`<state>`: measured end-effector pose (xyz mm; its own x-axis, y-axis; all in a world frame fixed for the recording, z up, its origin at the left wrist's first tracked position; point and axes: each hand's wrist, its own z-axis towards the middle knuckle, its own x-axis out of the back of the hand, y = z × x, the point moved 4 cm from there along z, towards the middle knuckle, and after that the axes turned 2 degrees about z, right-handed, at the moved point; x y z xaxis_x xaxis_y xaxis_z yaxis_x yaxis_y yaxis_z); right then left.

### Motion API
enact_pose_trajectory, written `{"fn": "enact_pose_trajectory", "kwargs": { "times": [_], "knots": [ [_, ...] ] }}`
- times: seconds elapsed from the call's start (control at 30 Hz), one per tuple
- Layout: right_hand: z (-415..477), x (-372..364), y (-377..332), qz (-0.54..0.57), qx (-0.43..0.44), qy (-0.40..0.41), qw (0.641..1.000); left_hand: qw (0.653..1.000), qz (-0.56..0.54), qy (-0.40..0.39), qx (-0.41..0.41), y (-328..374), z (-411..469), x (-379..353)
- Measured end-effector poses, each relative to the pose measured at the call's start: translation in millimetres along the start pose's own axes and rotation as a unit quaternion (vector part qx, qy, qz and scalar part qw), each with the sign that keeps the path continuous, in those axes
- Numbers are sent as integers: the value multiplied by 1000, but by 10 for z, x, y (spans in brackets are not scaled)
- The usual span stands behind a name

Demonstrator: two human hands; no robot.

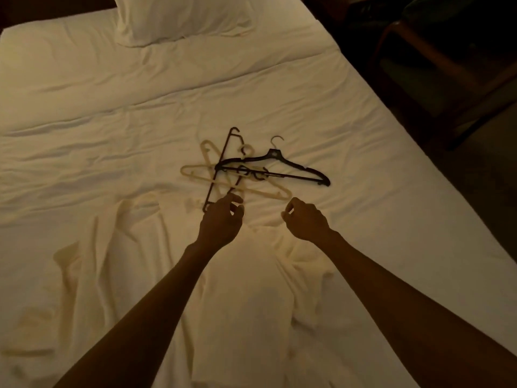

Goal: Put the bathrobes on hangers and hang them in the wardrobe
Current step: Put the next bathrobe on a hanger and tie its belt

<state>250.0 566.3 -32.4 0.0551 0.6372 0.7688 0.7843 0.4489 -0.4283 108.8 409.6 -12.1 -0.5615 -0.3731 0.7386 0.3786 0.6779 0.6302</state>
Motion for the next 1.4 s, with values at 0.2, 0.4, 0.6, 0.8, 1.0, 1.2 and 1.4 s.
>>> {"fn": "enact_pose_trajectory", "kwargs": {
  "times": [0.2,0.4,0.6,0.8,1.0,1.2,1.4],
  "knots": [
    [1295,-213,224,-42,59,40,997,1000,14,10,13,-143,783,-622],
    [2054,-451,369,-153,94,53,982,998,10,54,11,-520,1147,-907],
    [2064,-495,459,-150,167,166,960,996,-27,84,-5,-587,1214,-964],
    [1522,-291,78,24,240,198,950,978,-96,185,-24,-280,1134,-445],
    [842,-277,-607,30,312,179,933,973,32,199,-116,-226,860,409],
    [376,-204,-1415,5,387,168,907,976,191,12,-107,-790,358,983],
    [-7,-9,-2243,5,428,203,881,982,102,124,-97,-966,-20,1845]
  ]
}}
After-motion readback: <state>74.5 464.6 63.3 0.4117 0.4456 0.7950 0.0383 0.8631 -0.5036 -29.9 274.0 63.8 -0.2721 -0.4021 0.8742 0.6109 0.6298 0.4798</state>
